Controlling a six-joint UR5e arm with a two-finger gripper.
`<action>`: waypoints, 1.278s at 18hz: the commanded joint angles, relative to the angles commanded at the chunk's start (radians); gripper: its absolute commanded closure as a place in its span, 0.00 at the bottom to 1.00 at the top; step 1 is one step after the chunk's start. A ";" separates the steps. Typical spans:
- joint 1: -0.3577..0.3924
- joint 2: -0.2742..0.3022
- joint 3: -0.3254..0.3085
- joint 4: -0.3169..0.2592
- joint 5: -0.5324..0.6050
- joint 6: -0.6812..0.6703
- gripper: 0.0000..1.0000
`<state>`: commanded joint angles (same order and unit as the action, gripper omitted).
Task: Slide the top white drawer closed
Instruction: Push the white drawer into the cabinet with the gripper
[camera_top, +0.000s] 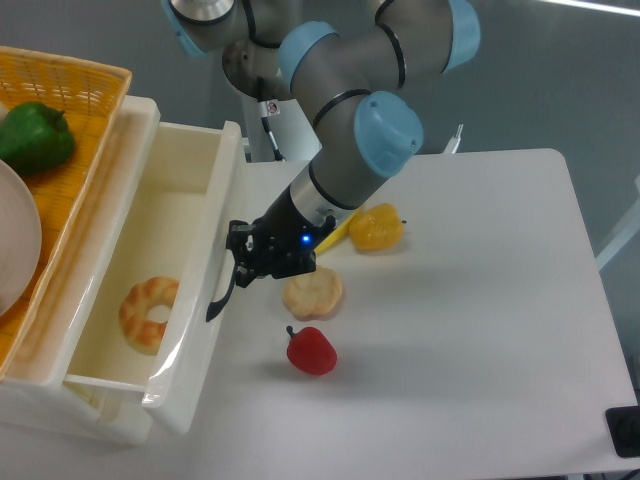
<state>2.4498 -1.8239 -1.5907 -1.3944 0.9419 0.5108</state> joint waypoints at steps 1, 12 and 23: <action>-0.005 0.000 0.000 0.000 0.000 -0.002 1.00; -0.057 -0.003 -0.002 0.003 0.008 -0.026 1.00; -0.121 -0.003 0.000 0.015 0.012 -0.067 1.00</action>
<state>2.3286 -1.8270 -1.5907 -1.3790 0.9541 0.4434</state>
